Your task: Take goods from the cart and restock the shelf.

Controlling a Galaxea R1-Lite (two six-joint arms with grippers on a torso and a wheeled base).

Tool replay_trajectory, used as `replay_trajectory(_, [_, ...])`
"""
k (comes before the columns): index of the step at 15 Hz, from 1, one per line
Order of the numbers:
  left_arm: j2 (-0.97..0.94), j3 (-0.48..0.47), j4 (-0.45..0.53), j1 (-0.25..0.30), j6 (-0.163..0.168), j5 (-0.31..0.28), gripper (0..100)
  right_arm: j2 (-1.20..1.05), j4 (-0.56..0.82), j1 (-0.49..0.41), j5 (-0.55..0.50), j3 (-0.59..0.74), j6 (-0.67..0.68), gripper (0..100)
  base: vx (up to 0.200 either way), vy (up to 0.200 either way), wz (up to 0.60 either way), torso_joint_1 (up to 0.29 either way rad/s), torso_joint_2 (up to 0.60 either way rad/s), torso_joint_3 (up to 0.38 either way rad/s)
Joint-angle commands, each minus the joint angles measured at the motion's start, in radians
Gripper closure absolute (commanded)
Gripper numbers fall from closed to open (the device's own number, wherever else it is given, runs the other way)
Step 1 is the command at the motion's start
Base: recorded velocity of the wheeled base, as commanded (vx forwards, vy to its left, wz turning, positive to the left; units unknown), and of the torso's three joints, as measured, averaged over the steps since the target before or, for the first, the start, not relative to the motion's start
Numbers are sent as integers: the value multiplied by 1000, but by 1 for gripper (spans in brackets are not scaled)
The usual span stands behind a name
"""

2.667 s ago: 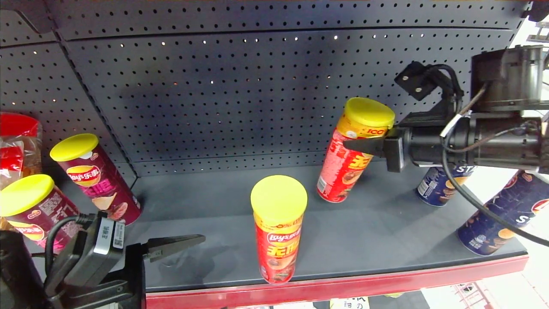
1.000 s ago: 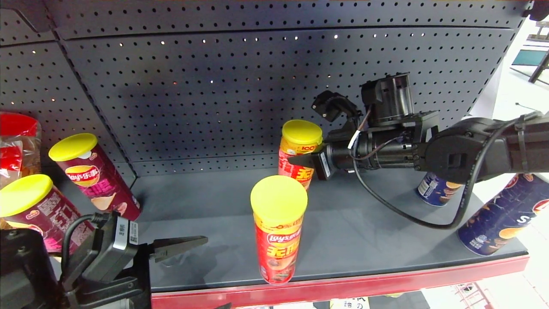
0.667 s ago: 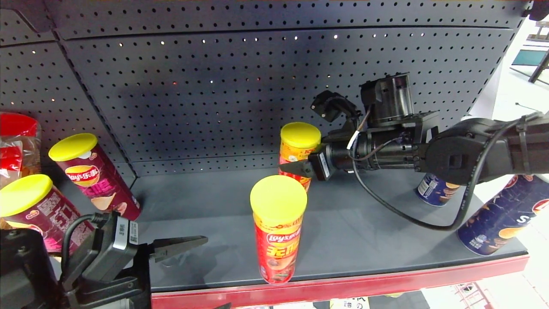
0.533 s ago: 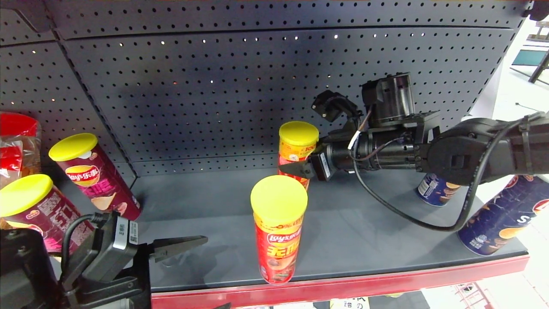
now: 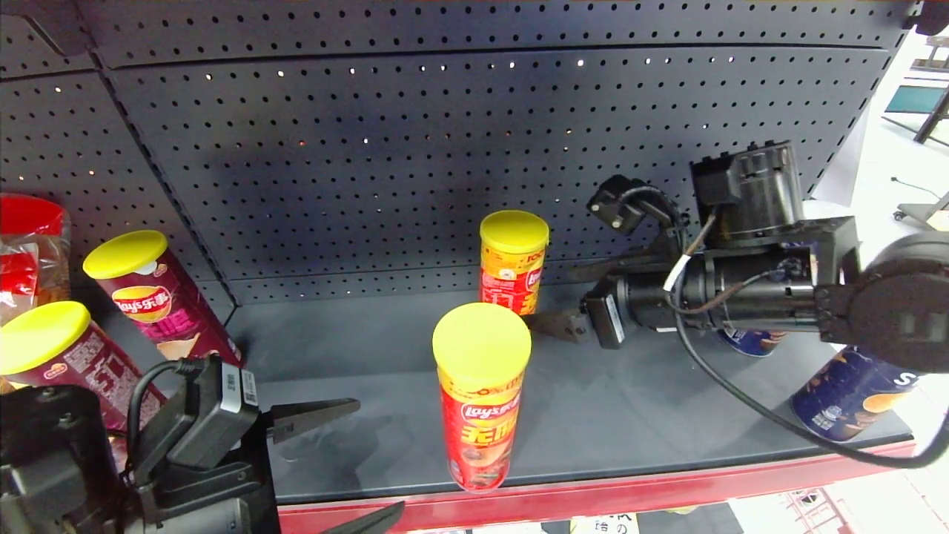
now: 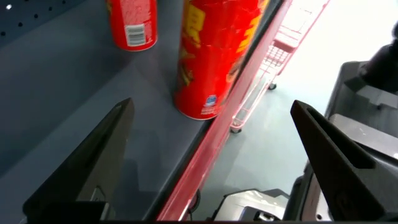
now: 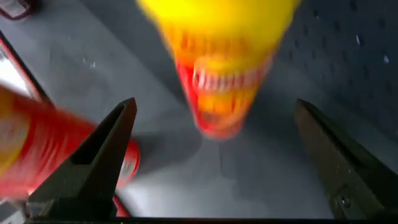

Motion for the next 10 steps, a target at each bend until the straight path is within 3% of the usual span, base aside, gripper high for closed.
replay_trajectory(1, [35, -5, 0, 0, 0, 7, 0, -114, -4, -11, -24, 86, 16, 0, 0, 0, 0, 0, 0, 0])
replay_trajectory(7, [160, -114, 0, 59, 9, 98, 0, -423, -163, -48, -100, 393, 42, 0, 0, 0, 0, 0, 0, 0])
replay_trajectory(10, [209, -122, 0, 65, 44, 110, 0, -728, -162, -48, -100, 566, 40, 0, 0, 0, 0, 0, 0, 0])
